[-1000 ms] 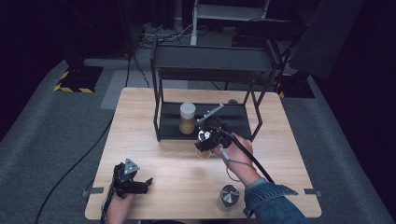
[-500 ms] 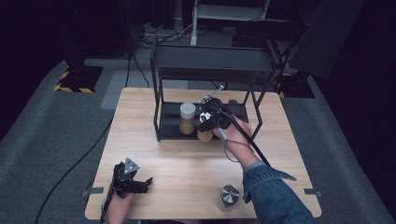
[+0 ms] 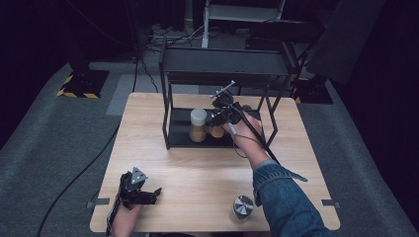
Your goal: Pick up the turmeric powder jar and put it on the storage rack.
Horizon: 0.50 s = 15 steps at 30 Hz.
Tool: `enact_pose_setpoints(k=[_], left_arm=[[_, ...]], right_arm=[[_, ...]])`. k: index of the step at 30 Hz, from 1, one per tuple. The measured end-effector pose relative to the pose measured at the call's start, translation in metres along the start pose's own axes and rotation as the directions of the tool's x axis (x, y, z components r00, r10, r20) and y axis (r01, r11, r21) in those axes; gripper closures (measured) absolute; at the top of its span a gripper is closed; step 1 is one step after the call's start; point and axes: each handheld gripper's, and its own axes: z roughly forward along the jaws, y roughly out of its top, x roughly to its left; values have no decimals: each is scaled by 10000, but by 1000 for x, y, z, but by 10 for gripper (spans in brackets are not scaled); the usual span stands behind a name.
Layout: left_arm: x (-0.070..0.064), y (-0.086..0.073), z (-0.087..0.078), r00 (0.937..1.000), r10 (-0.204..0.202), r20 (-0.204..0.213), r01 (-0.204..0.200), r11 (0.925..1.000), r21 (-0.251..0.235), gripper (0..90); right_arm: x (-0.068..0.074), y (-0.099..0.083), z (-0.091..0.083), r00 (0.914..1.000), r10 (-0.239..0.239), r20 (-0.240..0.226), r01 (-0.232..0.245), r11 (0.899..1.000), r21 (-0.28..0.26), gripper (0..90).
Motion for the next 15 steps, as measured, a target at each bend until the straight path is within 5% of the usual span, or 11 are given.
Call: enact_pose_setpoints(k=[15], left_arm=[[0, 0, 0, 10000, -3, -1, 3, 10000, -1, 29]], right_arm=[[-9, 3, 39, 9996, 81, 266, -90, 9994, 344, 313]])
